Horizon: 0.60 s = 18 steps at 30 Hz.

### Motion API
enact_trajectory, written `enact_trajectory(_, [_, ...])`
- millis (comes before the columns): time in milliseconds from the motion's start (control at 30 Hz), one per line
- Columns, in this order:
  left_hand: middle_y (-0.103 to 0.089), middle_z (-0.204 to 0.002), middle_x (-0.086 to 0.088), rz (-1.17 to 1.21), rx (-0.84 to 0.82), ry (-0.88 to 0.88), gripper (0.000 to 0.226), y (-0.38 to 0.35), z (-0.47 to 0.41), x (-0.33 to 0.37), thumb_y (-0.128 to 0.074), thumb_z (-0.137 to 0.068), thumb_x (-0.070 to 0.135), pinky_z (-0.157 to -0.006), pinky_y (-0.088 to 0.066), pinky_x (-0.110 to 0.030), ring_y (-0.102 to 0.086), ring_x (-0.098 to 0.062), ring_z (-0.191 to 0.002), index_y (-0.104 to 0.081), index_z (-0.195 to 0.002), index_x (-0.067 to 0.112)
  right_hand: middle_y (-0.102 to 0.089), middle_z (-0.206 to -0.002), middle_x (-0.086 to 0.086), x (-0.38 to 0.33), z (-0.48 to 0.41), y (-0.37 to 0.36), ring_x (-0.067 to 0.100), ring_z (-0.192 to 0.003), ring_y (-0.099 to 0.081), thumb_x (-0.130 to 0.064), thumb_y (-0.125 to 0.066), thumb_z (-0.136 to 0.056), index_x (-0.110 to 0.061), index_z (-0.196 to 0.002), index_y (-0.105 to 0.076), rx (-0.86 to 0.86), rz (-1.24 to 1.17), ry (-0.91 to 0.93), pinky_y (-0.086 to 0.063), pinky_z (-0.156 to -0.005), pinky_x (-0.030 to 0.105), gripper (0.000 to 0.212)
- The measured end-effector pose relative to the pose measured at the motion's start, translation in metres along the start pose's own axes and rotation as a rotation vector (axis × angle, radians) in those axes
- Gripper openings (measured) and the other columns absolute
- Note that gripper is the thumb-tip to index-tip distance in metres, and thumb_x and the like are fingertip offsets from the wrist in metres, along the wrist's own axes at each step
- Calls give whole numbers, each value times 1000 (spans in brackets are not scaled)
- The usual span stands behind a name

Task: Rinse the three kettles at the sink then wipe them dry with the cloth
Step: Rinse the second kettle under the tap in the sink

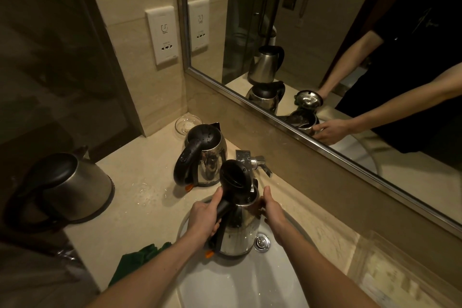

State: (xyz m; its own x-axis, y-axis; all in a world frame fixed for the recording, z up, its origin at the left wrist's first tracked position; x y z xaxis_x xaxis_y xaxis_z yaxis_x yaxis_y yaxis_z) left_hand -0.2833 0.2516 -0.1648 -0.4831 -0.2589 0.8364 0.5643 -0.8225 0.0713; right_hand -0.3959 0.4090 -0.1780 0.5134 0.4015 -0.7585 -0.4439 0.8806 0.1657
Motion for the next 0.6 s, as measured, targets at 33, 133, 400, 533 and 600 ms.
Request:
enact_trajectory(33, [-45,-43,-1,-1,-3,-1,58,0,0,0,-52,-95,58,-41,-34,-24,-40,-13,-35,-52,-59,12,-53,-137,13,1,0,0,25,-128,-46,-52,-18,-101,-7,-127,-58,0,10,0,-28,-107,35,66])
enact_trajectory(133, [-44,-43,-1,3,-10,-5,57,-1,1,0,-51,-96,57,-40,-33,-23,-39,-13,-35,-52,-61,12,-51,-139,13,3,-2,0,26,-130,-44,-51,-17,-101,-6,-130,-56,-5,22,-1,-28,-108,36,66])
enact_trajectory(400, [-45,-45,-1,-26,4,3,58,-1,0,-2,-49,-95,60,-39,-34,-25,-41,-13,-37,-56,-68,10,-48,-142,12,0,-11,10,28,-133,-41,-52,-19,-101,-5,-135,-50,42,69,21,-29,-108,39,66])
enact_trajectory(533, [-46,-45,-1,-25,12,1,57,0,0,-2,-49,-95,60,-40,-34,-24,-41,-13,-36,-56,-67,11,-36,-152,7,-12,-13,19,26,-140,-32,-60,-21,-97,-12,-144,-42,85,70,66,-25,-115,42,70])
enact_trajectory(600, [-46,-45,-1,-26,10,-1,56,-1,0,-1,-49,-95,59,-39,-34,-24,-41,-12,-36,-55,-67,11,-35,-152,5,-22,-13,21,24,-141,-29,-60,-20,-97,-15,-144,-42,87,70,120,-23,-115,42,68])
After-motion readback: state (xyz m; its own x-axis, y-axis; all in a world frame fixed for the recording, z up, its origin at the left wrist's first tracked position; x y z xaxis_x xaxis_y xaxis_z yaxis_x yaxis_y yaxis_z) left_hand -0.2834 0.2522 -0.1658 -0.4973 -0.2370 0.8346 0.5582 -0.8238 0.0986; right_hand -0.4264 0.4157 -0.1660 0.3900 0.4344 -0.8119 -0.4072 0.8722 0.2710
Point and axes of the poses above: each hand's wrist, its own z-axis away from the middle knuckle, its own y-axis out of the back of the hand, x = y × z, the point moved 7 cm from there along -z, towards the middle knuckle
